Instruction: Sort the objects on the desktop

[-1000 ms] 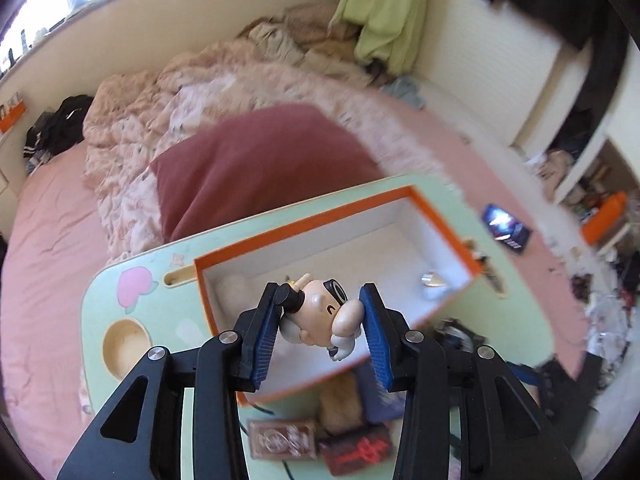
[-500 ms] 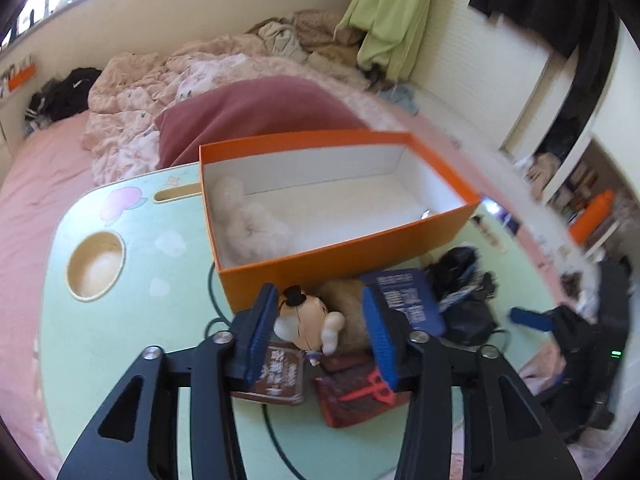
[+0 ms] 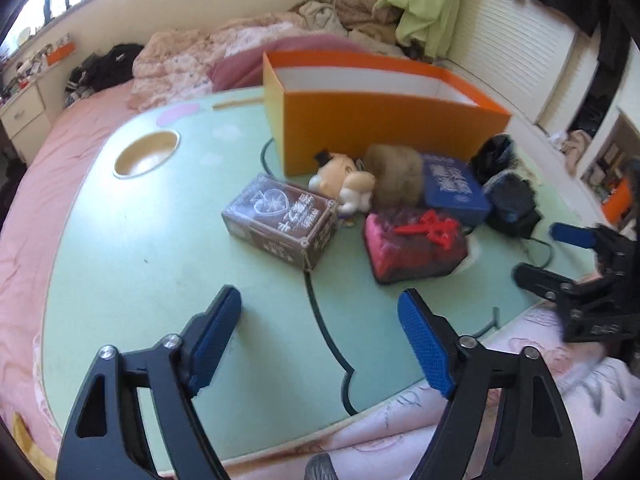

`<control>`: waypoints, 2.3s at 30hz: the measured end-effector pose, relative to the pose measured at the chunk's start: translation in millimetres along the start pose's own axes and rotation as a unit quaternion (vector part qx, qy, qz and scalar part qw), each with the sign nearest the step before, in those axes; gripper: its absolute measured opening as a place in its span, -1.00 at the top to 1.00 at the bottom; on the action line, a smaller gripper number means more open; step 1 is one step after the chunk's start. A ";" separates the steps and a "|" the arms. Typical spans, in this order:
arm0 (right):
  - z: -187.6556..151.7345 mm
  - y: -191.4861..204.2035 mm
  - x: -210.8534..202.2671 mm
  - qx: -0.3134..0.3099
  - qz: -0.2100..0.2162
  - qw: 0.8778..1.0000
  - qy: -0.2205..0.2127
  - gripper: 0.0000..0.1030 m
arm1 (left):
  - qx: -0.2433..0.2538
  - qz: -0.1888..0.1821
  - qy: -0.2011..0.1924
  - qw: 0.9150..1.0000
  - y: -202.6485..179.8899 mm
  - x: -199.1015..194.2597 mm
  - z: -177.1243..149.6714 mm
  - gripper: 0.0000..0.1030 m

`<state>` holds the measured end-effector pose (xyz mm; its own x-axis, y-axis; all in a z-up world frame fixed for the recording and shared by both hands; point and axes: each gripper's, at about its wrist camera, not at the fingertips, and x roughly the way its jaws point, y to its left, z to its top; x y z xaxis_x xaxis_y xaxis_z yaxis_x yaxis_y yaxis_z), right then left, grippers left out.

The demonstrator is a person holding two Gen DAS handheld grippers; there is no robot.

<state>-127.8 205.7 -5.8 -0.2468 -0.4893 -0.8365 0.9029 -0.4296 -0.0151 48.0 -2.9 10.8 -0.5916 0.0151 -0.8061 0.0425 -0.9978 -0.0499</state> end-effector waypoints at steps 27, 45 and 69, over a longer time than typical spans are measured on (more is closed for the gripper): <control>-1.0 -0.8 0.2 0.000 0.000 1.000 -0.001 -1.00 | 0.002 0.022 -0.017 1.000 -6.5 9.3 -2.8 -1.00; -1.2 -1.5 -0.5 0.000 0.000 1.000 -0.001 -1.00 | 0.001 0.022 -0.017 1.000 -6.3 9.5 -2.4 -1.00; -1.4 -1.9 -1.3 0.000 0.000 1.000 -0.002 -1.00 | 0.000 0.023 -0.017 1.000 -6.0 10.1 -2.1 -0.99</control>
<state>-128.7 208.3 -5.5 -0.2480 -0.4915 -0.8348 0.9028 -0.4298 -0.0151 43.5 3.3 1.7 -0.6165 -0.0331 -0.7867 0.0697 -0.9975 -0.0126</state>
